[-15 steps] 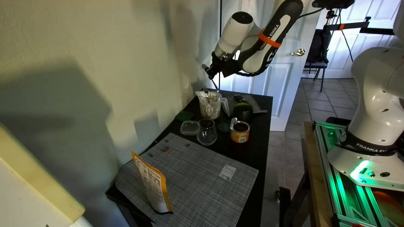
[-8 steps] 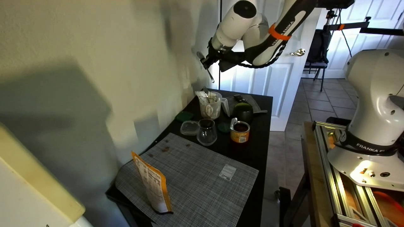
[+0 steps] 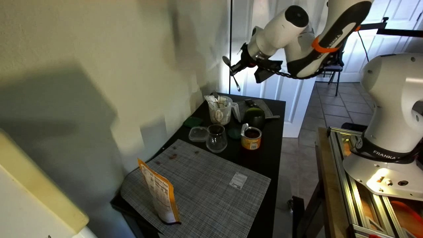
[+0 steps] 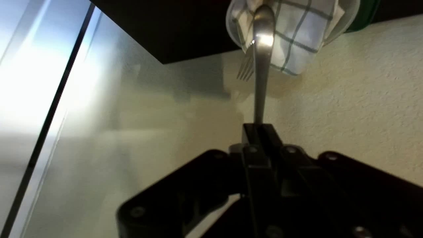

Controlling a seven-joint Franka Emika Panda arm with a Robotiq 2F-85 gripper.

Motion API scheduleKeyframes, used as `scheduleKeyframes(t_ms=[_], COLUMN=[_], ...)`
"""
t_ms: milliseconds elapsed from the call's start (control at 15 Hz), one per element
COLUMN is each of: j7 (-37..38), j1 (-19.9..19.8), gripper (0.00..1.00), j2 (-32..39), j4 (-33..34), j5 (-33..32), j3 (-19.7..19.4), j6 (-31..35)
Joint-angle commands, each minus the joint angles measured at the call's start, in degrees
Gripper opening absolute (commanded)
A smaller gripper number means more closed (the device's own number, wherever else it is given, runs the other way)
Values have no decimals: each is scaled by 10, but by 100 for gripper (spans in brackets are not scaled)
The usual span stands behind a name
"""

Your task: Put the spoon in the cup

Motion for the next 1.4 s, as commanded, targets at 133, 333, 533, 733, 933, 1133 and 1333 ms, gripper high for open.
scheduleKeyframes(t_ms=[133,333,533,733,933,1133,1333], j7=[170,251,317,385,426,453,480], j1=[5,-28,-41,-43,-43,-46,-44], gripper=[2,2,2,2,2,2,2], j2=[92,113,112,119,137,142,163], j4=[-44,-31,-28,-27,-28,-28,-28], j5=[-98,-143,-198,-242,-256,-269,-289], j3=[-17,9,42,67,80,87,84], j6=[50,84,83,72,75,66,65])
